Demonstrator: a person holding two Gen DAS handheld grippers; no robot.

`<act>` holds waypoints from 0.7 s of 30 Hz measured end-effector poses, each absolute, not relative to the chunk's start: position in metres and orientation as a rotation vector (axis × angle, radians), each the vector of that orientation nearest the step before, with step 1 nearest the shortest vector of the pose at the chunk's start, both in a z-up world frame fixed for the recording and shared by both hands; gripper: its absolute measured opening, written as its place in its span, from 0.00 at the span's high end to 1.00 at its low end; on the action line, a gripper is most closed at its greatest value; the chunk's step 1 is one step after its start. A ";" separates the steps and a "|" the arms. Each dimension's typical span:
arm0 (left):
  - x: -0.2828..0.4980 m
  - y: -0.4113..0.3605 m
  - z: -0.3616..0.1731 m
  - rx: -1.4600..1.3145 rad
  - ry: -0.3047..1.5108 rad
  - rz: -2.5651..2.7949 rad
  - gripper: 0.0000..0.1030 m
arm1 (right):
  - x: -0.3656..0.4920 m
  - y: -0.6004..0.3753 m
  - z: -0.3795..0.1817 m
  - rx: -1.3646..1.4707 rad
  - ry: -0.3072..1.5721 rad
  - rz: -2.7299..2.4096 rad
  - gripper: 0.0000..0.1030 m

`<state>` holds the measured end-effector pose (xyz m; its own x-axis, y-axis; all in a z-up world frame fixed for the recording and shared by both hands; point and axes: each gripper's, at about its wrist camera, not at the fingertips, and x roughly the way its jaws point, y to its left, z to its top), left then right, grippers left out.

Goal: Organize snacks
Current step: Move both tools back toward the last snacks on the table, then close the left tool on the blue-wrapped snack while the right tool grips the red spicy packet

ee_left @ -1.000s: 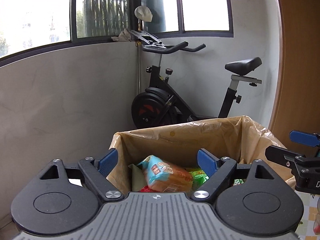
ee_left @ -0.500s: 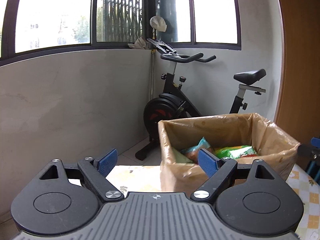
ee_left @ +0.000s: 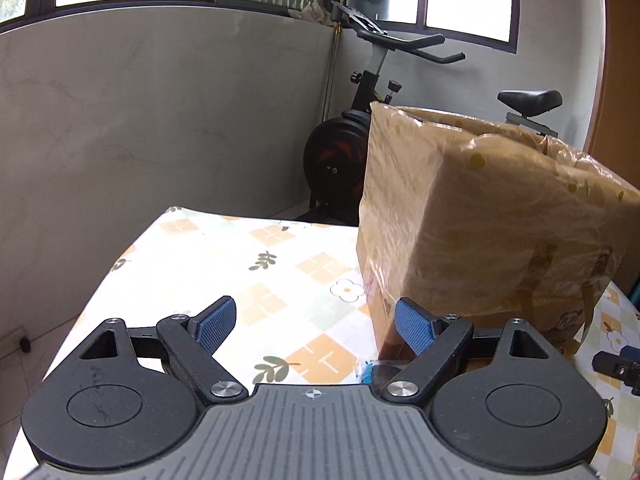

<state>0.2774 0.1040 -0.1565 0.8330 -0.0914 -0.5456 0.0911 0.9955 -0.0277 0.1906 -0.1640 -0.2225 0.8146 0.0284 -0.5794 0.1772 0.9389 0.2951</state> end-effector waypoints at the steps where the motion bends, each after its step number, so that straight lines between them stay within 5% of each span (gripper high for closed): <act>1: 0.277 0.103 -0.161 0.005 0.579 -0.093 0.14 | 0.192 -0.157 -0.228 0.369 0.632 -0.071 0.00; 21: 0.281 0.105 -0.204 -0.044 0.607 -0.131 0.14 | 0.291 -0.064 -0.268 0.180 0.791 -0.201 0.00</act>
